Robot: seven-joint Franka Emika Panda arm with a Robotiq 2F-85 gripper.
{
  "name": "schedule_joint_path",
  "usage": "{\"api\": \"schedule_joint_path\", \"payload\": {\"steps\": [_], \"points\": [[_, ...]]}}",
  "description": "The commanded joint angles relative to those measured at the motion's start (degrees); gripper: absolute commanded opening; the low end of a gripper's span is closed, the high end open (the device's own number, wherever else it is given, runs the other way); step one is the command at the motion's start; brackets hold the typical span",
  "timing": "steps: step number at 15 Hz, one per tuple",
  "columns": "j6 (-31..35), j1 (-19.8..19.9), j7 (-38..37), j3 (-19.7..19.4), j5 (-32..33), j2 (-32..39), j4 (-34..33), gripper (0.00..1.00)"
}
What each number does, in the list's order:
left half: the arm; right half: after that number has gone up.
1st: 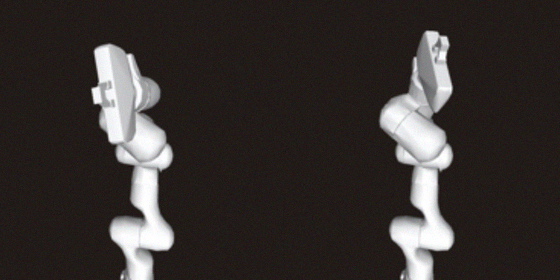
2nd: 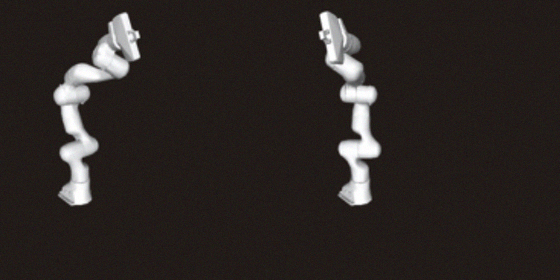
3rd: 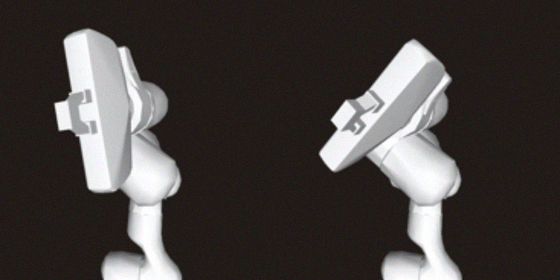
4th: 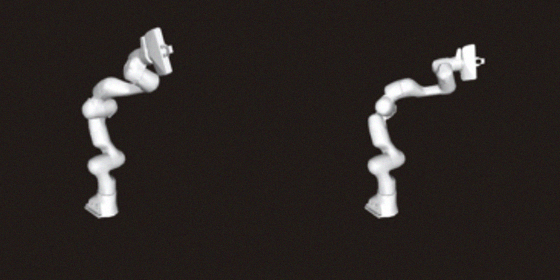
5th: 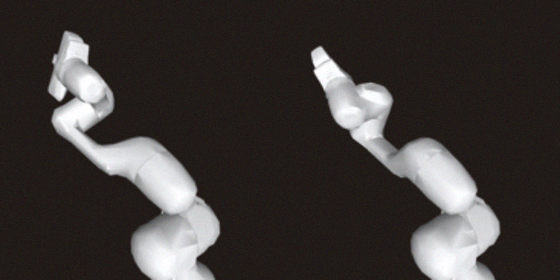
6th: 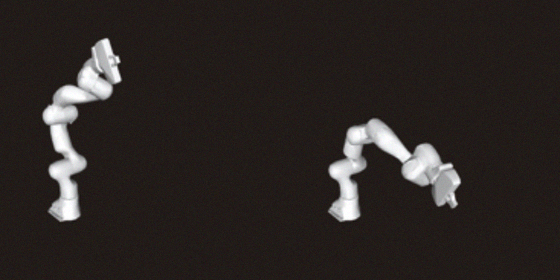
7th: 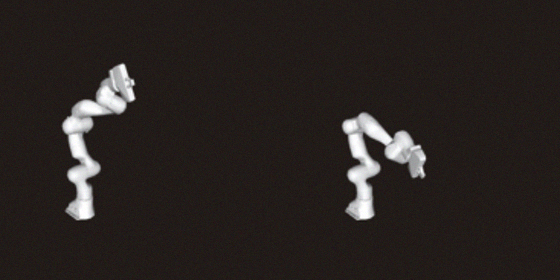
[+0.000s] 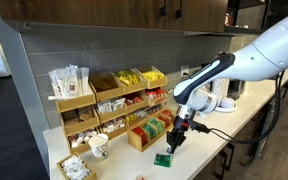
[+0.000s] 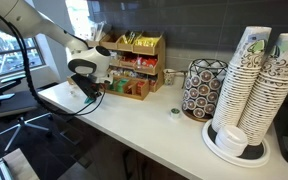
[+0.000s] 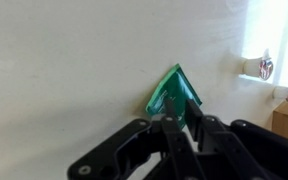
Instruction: Put the green sachet in the second compartment from the left of the wooden case on the counter
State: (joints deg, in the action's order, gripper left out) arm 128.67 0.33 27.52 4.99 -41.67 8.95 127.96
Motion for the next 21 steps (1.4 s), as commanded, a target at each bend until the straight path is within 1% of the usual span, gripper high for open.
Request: {"api": "schedule_joint_path", "payload": {"steps": [1,5,7,9,10,12,13,15,16,17,18,19,20,21], "points": [[1.1,-0.2,1.0,-0.1,-0.6,0.7,0.7,0.51],[1.2,-0.1,1.4,0.2,-1.0,2.5,-0.4,0.81],[1.1,0.0,1.4,0.3,-1.1,3.4,-0.9,0.87],[1.0,0.1,1.7,0.4,-1.3,4.2,-1.4,0.84],[0.9,0.1,1.9,0.5,-1.4,4.5,-1.6,0.79],[0.6,0.3,2.6,0.8,-1.9,5.0,-2.0,0.73],[0.6,0.3,2.7,0.9,-2.1,5.2,-2.2,0.66],[0.5,0.3,2.9,1.1,-2.4,5.5,-2.7,0.68],[0.5,0.3,3.0,1.2,-2.5,5.7,-2.9,0.65],[0.5,0.3,3.1,1.3,-2.6,5.8,-3.0,0.67],[0.5,0.3,3.1,1.3,-2.7,6.0,-3.1,0.61],[0.5,0.3,3.3,1.4,-2.7,6.1,-3.2,0.41],[0.5,0.3,3.3,1.4,-2.8,6.3,-3.3,0.37],[0.5,0.4,3.5,1.4,-2.9,6.2,-3.3,0.36]]}}
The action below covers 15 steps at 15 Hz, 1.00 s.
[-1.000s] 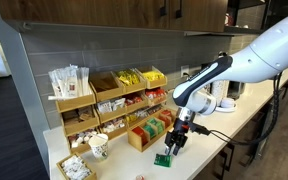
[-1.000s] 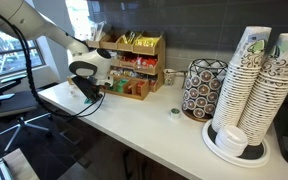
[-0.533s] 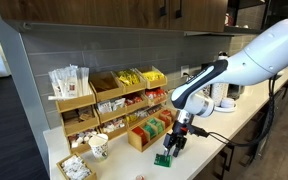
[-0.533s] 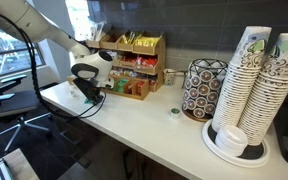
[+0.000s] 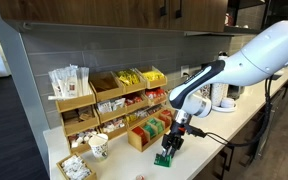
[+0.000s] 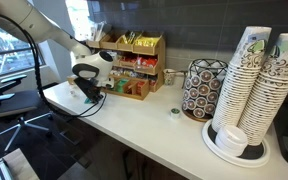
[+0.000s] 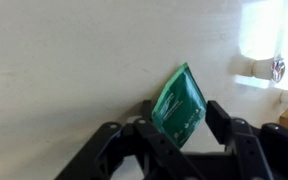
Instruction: Put the green sachet in the second compartment from the left of the wooden case on the counter
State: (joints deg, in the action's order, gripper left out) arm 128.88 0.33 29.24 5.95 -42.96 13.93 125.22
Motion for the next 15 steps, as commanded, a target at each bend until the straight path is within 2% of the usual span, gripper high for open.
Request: {"api": "schedule_joint_path", "payload": {"steps": [1,4,5,11,15], "points": [[0.3,0.4,1.9,0.4,-1.8,1.3,-0.6,0.27],[-0.8,0.9,1.2,0.3,-2.6,0.9,-0.2,0.03],[-0.9,1.0,0.8,0.2,-3.3,0.8,-0.1,0.00],[-3.3,2.4,1.7,-0.1,-12.3,0.4,-0.1,0.00],[-1.9,1.9,0.7,-1.1,-16.2,-1.4,1.2,0.00]]}}
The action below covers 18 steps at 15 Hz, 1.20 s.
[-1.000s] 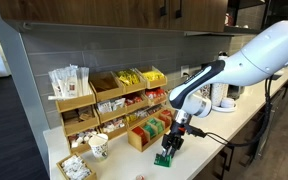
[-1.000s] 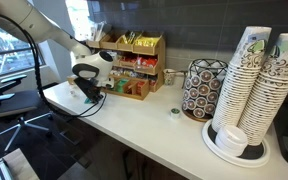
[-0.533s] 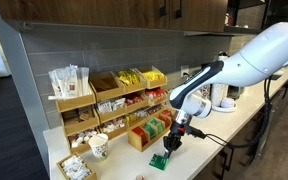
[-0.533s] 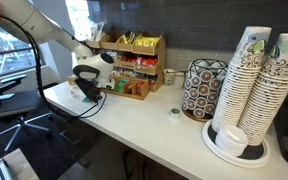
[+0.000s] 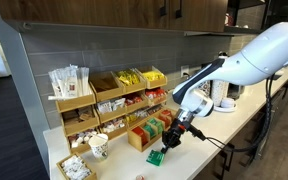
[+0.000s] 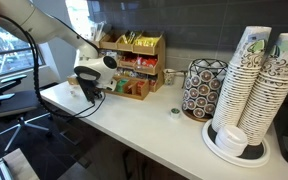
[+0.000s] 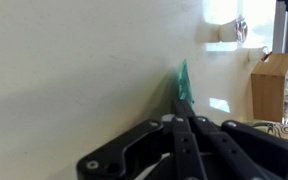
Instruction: Put the green sachet in the second compartment from the left of the wooden case on the counter
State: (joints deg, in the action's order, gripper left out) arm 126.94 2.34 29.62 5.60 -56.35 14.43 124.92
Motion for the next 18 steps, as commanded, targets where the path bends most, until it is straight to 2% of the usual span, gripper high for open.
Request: {"api": "schedule_joint_path", "payload": {"steps": [1,11,16,18], "points": [[0.4,-0.2,0.7,-1.0,-3.1,-2.7,1.9,0.00],[3.5,-2.4,-4.8,-1.6,-0.5,-12.0,4.3,0.00],[5.9,-3.2,-10.0,-1.7,-2.9,-13.8,3.8,0.00],[4.4,-3.0,-9.0,-1.9,-1.6,-12.7,2.5,0.01]]}}
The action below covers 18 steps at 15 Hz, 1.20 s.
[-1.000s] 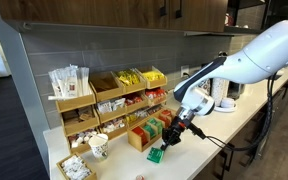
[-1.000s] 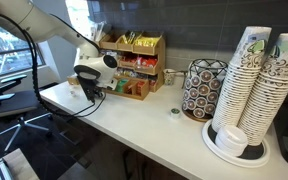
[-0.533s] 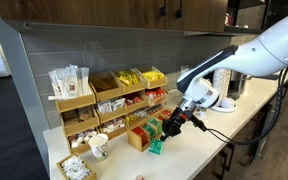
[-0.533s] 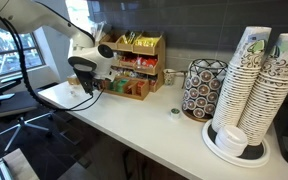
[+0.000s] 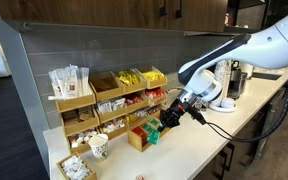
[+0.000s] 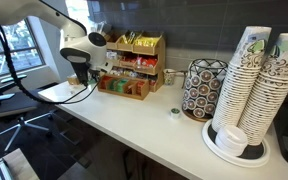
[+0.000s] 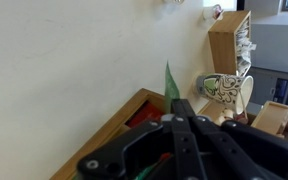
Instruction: Put the green sachet in the second compartment from the left of the wooden case on the counter
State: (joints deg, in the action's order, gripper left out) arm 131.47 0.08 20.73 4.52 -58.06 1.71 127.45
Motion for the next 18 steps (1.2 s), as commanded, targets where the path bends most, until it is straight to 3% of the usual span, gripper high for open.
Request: {"api": "schedule_joint_path", "payload": {"steps": [1,4,9,18], "points": [[-0.1,-0.8,-0.4,-0.8,0.1,-0.2,-0.1,0.01],[0.0,-0.8,-0.6,-0.9,0.1,-0.2,0.0,0.00],[-2.5,0.1,-3.6,-2.0,-10.7,0.3,-2.6,0.00],[-0.4,0.2,-25.2,-3.9,-13.8,3.7,-5.3,0.00]]}}
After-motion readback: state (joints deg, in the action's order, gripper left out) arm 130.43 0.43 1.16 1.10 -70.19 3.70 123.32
